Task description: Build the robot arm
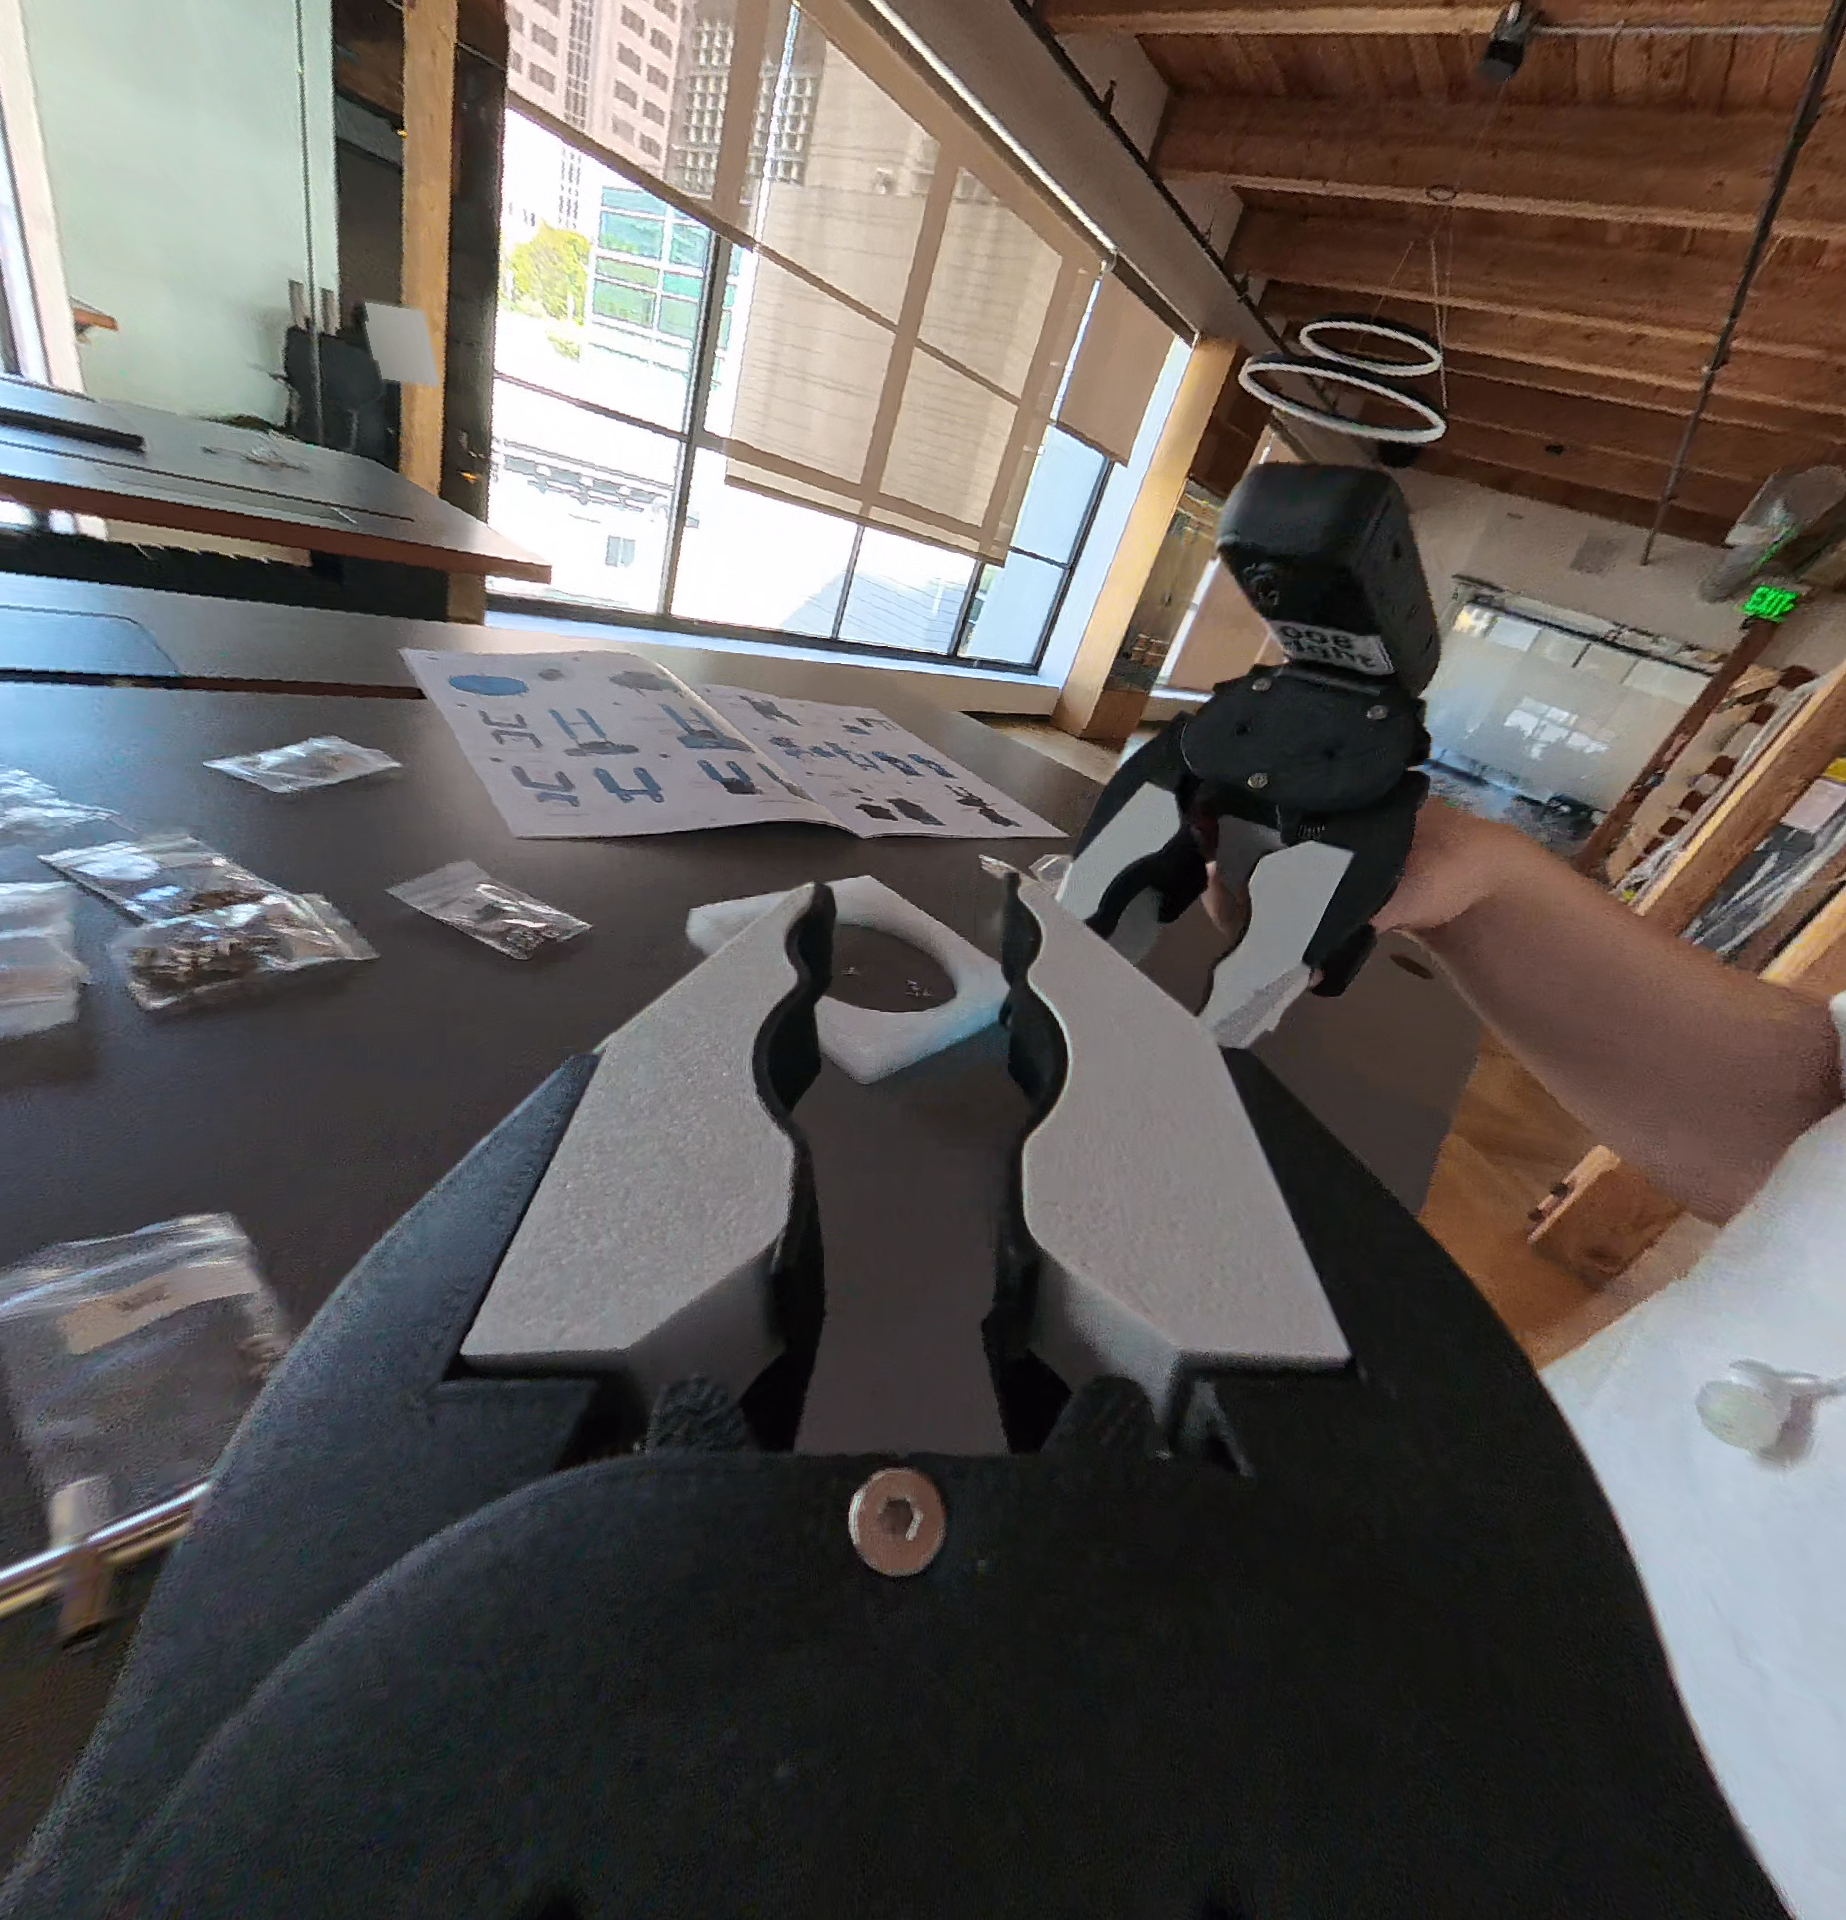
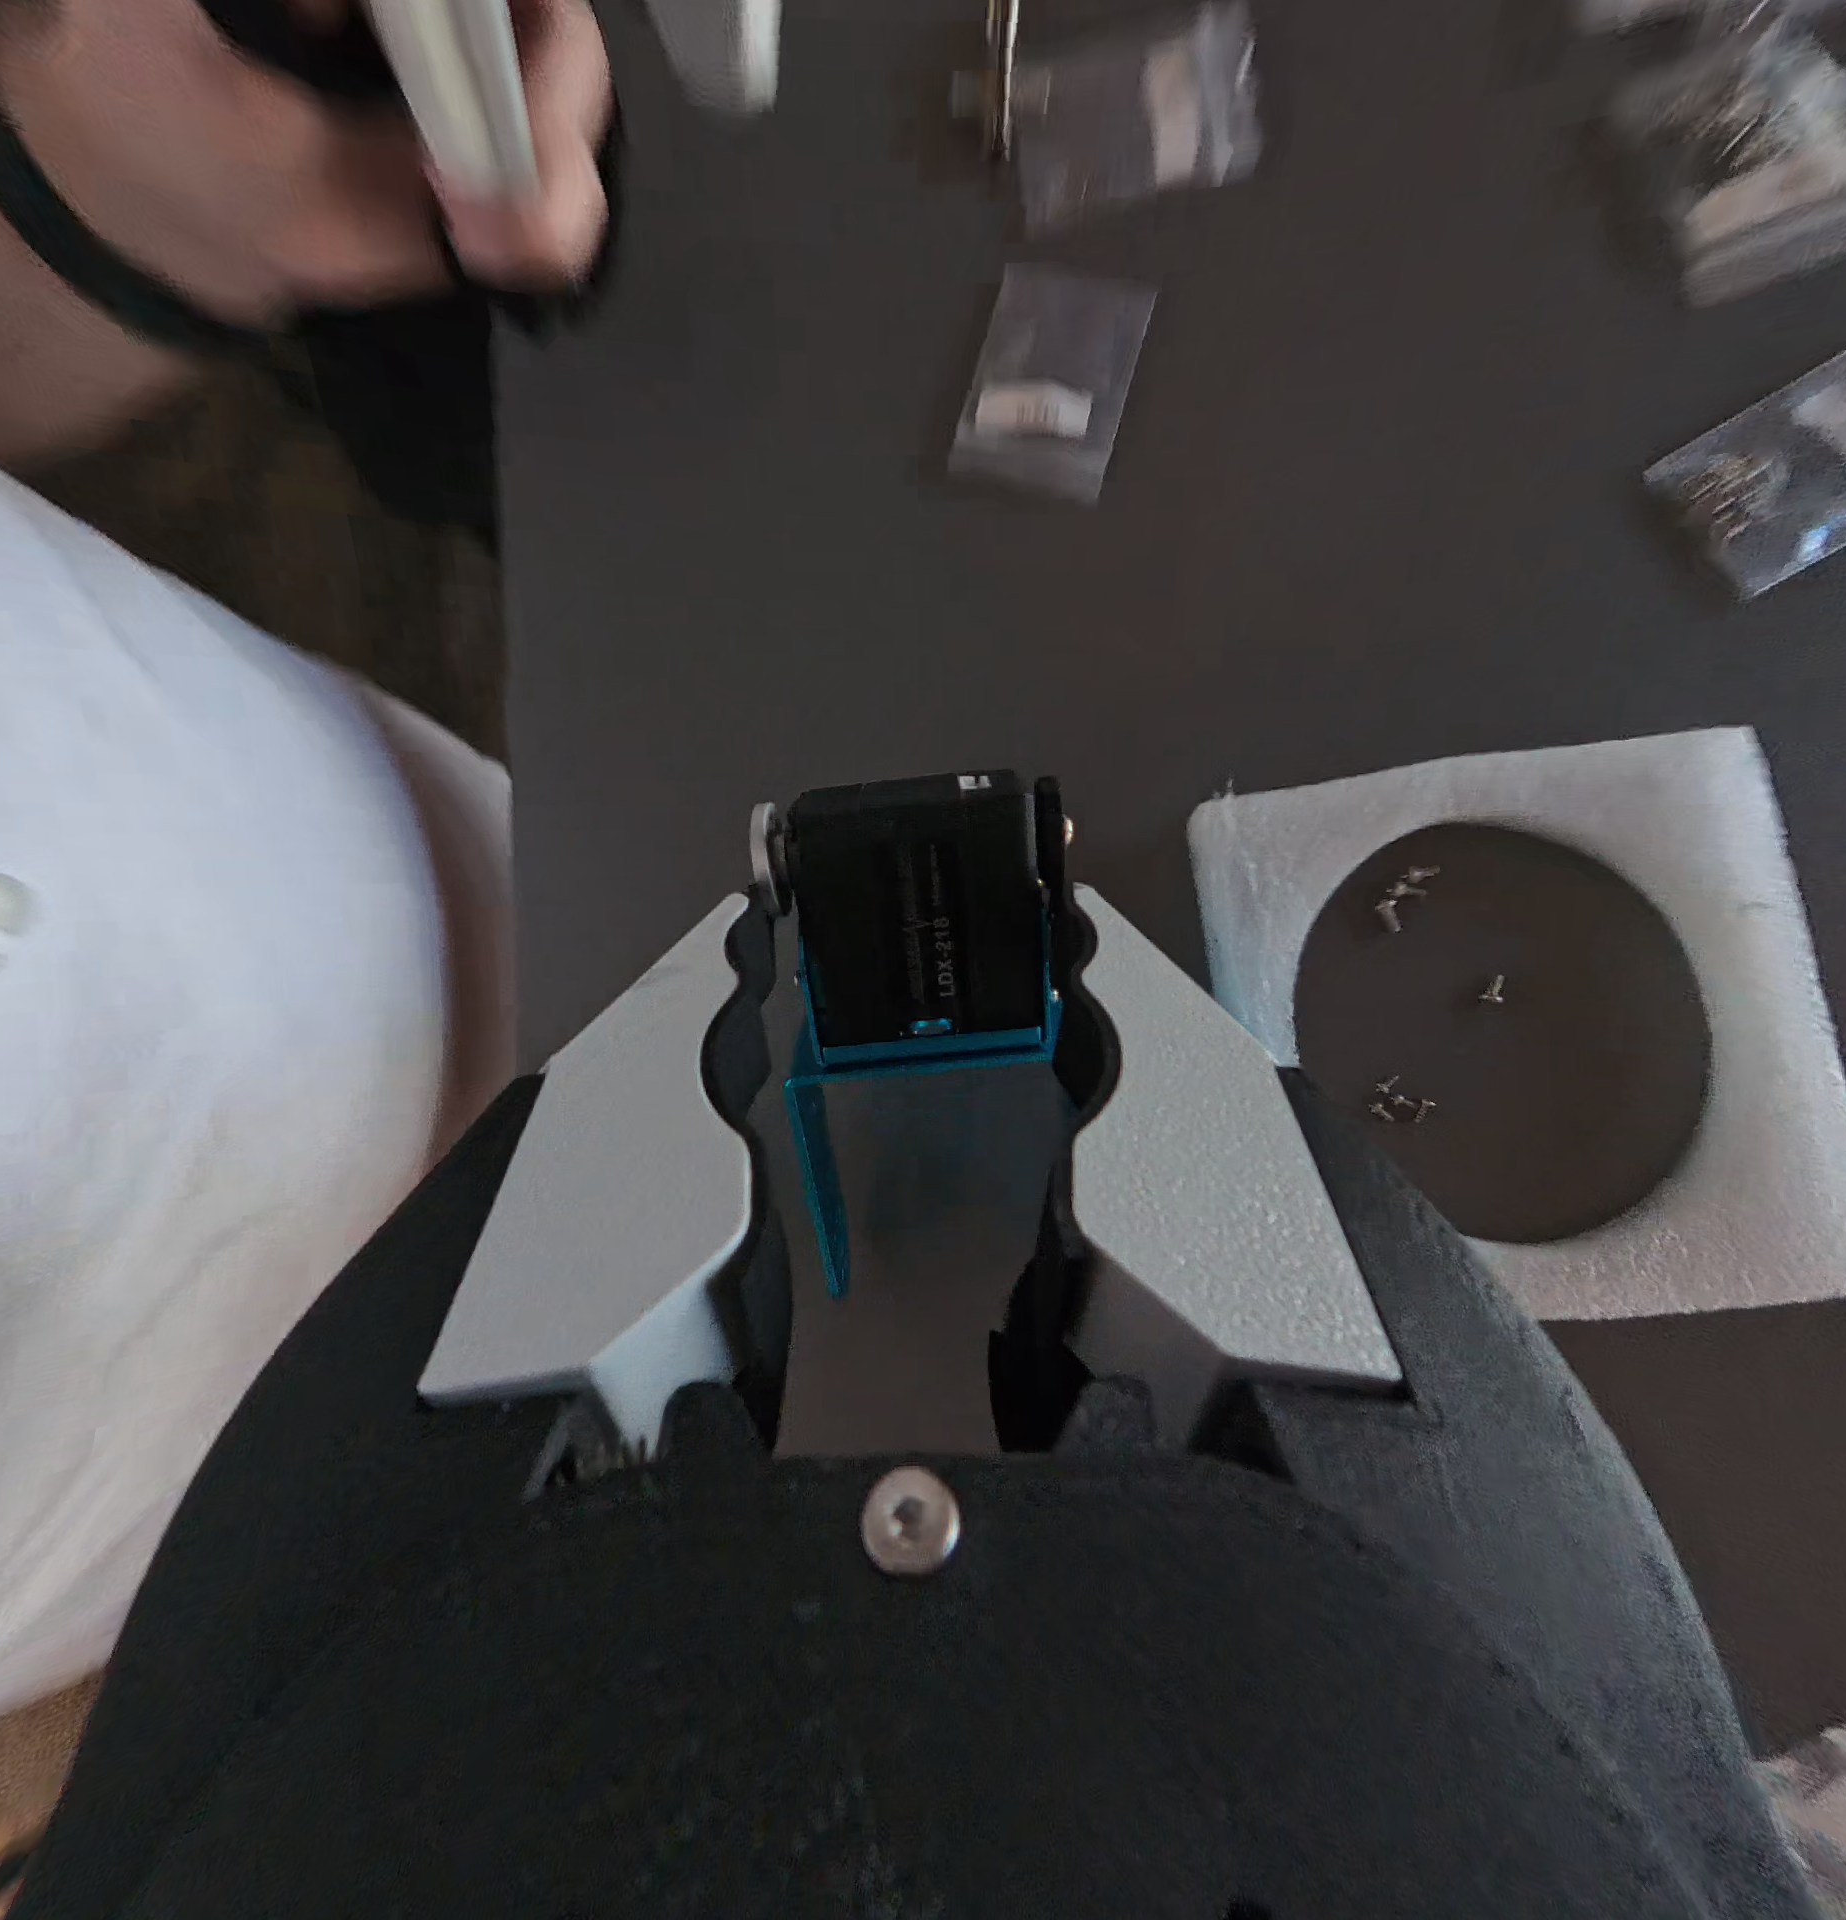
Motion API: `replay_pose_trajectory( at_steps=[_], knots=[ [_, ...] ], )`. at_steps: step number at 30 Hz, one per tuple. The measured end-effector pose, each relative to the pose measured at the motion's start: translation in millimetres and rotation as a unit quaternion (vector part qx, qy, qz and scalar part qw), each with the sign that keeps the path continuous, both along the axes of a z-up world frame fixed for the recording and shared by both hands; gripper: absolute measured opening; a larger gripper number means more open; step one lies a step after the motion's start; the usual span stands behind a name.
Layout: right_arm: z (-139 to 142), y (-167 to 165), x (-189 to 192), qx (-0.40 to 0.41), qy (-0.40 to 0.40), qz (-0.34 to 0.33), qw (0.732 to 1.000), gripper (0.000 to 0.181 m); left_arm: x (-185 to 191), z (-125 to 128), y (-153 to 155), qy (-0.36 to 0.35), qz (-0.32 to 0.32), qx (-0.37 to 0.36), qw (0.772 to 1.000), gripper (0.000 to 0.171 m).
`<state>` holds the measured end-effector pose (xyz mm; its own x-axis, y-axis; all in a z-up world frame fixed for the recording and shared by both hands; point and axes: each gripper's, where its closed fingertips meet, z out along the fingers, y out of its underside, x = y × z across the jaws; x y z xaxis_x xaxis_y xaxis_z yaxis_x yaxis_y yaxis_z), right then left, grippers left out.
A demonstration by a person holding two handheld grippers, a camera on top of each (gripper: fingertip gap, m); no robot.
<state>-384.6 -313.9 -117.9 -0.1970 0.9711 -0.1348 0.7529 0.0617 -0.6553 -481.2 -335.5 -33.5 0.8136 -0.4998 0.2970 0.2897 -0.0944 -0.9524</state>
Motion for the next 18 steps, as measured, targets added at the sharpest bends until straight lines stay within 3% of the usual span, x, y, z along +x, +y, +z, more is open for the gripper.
replay_pose_trajectory(
  at_steps=[5, 10, 11, 13, 15, 18],
  knots=[
    [55, 16, 21, -0.098, 0.223, -0.025, 0.970, 0.053, 52, -6, 16, -0.083, -0.067, -0.028, 0.994, 0.043],
    [130, 24, 56, -0.226, 0.397, 0.022, 0.889, 0.053, 100, 3, 38, -0.200, -0.112, -0.045, 0.972, 0.058],
    [143, 25, 64, -0.243, 0.419, 0.034, 0.874, 0.053, 112, 7, 41, -0.235, -0.129, -0.044, 0.962, 0.060],
    [164, 23, 79, -0.269, 0.447, 0.067, 0.850, 0.053, 143, 17, 41, -0.301, -0.196, -0.044, 0.932, 0.042],
    [183, 20, 93, -0.288, 0.471, 0.098, 0.828, 0.052, 172, 24, 43, -0.357, -0.246, -0.047, 0.900, 0.051],
    [202, 20, 109, -0.312, 0.495, 0.130, 0.800, 0.053, 205, 36, 49, -0.402, -0.276, -0.034, 0.872, 0.068]
  ],
)
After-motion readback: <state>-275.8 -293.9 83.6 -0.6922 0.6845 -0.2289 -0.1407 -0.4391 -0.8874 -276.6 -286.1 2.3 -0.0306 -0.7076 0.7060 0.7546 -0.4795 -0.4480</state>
